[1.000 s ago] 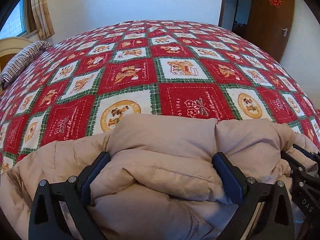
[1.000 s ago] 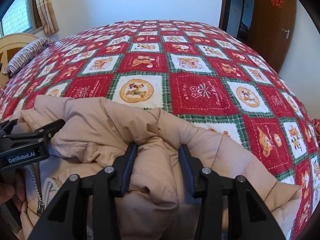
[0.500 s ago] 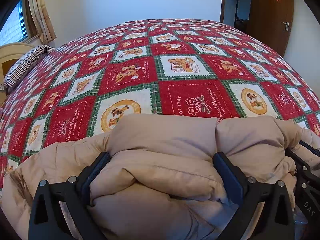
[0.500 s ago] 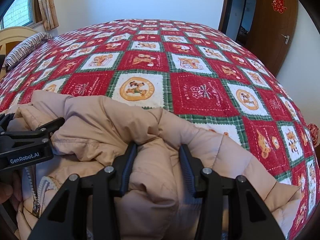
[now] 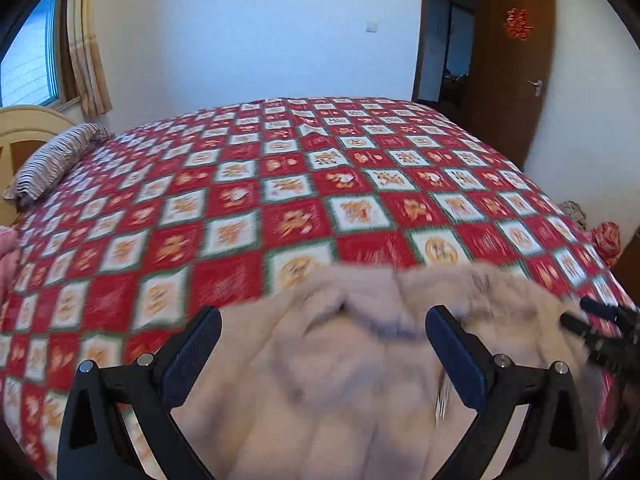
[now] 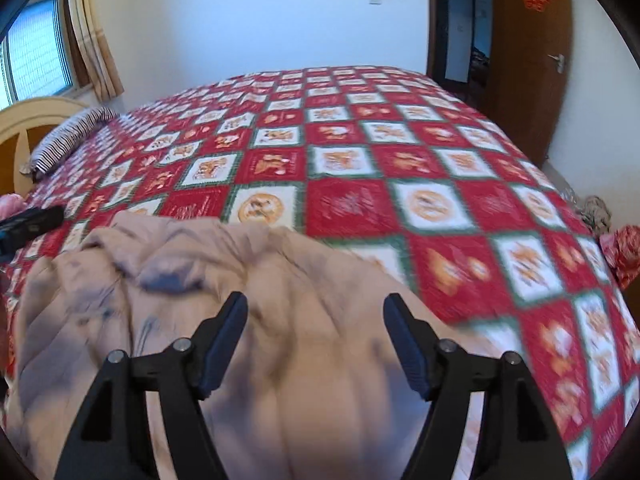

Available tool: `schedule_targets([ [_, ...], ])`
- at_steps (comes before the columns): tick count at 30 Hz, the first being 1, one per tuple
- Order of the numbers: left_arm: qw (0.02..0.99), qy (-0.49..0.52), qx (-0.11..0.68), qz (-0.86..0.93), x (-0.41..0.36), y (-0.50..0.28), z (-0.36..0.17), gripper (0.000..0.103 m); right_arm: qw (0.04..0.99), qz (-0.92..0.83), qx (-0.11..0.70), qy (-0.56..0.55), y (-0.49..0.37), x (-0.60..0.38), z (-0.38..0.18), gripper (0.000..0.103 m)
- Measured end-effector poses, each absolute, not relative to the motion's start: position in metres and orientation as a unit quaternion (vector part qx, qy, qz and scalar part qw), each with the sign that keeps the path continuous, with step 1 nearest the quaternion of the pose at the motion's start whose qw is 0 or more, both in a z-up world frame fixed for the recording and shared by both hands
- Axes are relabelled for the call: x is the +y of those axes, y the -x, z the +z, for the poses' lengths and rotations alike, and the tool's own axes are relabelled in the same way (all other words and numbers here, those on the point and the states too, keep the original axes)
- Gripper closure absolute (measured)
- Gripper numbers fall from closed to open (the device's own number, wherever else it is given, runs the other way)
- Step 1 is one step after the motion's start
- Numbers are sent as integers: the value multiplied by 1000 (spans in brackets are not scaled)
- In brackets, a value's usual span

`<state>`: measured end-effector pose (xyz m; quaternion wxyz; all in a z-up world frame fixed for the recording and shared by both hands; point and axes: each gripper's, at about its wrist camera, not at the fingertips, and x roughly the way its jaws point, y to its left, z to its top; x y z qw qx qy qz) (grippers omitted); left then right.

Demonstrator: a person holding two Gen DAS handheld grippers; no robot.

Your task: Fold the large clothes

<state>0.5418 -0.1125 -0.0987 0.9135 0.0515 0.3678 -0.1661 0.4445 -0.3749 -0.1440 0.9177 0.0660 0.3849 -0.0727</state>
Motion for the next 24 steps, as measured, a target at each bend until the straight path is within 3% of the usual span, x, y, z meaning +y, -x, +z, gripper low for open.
schedule_targets([
  [11, 891, -54, 437, -108, 57, -350, -174, 1, 887, -74, 435, -133, -239, -381, -175, 27],
  [24, 875, 29, 466, -128, 99, -247, -220, 1, 876, -69, 446, -168, -114, -341, -210, 28],
])
